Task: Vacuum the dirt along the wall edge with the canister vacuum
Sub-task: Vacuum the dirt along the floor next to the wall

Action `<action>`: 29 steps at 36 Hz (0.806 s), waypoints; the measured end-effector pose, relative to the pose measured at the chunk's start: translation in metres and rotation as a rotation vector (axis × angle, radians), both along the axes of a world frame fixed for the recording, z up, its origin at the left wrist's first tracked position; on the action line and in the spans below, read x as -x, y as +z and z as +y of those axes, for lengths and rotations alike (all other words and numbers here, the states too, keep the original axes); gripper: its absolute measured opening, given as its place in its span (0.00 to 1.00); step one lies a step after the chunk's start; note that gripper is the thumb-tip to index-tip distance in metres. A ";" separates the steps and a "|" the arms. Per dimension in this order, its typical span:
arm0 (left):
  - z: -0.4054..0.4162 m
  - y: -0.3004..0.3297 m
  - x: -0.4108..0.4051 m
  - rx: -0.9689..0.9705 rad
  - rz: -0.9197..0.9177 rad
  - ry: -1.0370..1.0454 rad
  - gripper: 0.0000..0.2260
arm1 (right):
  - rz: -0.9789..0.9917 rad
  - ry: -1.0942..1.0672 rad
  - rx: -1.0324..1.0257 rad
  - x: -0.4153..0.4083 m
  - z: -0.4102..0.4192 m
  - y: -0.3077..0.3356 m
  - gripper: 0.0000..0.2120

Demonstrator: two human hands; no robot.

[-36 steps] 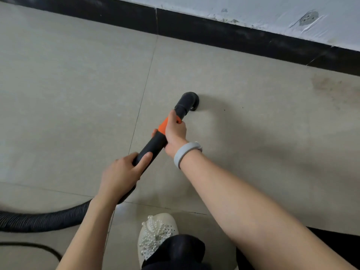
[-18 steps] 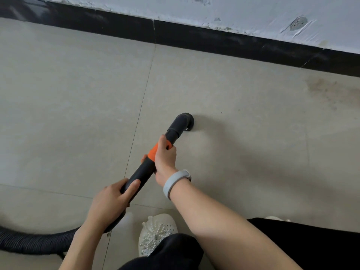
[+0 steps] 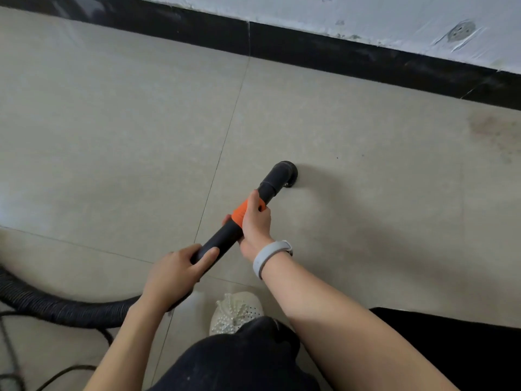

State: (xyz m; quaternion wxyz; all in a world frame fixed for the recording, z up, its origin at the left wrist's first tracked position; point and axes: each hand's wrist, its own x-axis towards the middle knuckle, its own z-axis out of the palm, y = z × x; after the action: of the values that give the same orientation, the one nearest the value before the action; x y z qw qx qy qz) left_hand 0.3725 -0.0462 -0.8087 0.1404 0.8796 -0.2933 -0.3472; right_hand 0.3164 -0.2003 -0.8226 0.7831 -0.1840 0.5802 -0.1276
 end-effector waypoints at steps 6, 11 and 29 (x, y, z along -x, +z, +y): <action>-0.033 -0.005 0.000 0.010 -0.065 -0.128 0.29 | 0.011 -0.076 0.013 0.012 -0.028 0.001 0.19; -0.061 -0.008 0.003 0.000 -0.095 -0.205 0.26 | 0.034 -0.138 0.032 0.023 -0.052 0.001 0.18; -0.168 -0.011 0.043 0.058 0.025 -0.292 0.27 | 0.236 -0.164 0.119 0.065 -0.153 0.007 0.20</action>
State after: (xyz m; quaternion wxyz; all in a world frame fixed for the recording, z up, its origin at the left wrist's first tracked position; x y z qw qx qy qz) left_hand 0.3294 -0.2142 -0.8192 0.1173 0.8188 -0.4264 -0.3660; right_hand 0.2515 -0.3536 -0.8151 0.6842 -0.1960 0.6726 -0.2028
